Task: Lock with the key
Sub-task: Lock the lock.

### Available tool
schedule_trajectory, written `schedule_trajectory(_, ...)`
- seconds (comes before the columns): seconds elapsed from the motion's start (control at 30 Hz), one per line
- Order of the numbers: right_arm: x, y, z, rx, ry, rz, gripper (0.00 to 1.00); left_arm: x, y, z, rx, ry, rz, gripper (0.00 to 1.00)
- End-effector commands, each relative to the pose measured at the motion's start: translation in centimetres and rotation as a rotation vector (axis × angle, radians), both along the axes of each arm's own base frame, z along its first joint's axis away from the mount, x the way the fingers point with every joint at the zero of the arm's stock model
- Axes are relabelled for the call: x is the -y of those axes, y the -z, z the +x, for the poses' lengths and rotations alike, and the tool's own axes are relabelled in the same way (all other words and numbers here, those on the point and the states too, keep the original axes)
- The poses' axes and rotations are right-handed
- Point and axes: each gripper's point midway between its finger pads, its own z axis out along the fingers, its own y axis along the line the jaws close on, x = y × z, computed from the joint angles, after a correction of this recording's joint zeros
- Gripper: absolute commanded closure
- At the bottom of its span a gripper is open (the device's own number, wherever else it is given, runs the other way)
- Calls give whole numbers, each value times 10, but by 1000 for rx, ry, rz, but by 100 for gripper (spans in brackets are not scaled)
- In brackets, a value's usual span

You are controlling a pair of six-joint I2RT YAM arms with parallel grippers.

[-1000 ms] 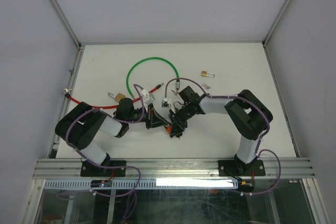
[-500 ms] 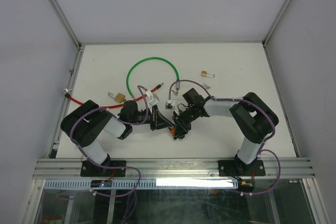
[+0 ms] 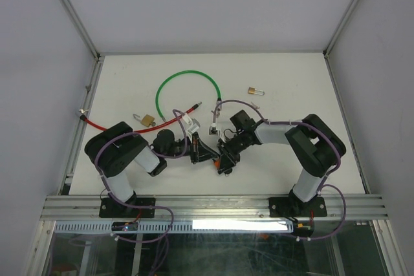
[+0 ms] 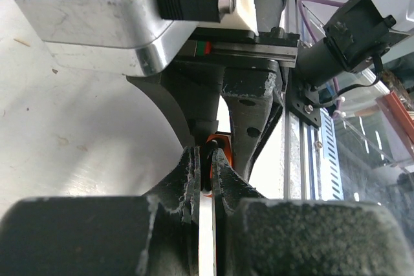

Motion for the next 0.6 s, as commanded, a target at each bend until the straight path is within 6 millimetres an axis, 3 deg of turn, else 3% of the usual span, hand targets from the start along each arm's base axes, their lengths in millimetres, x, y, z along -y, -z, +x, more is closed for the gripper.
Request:
schedule_trajectory(0.0, -48, -59, 94, 413, 104, 253, 100, 2, 29, -102, -243, 312, 88, 100)
schedule_trajectory(0.57, -41, -52, 106, 471, 137, 216, 100, 12, 48, -176, -412, 395, 145, 100)
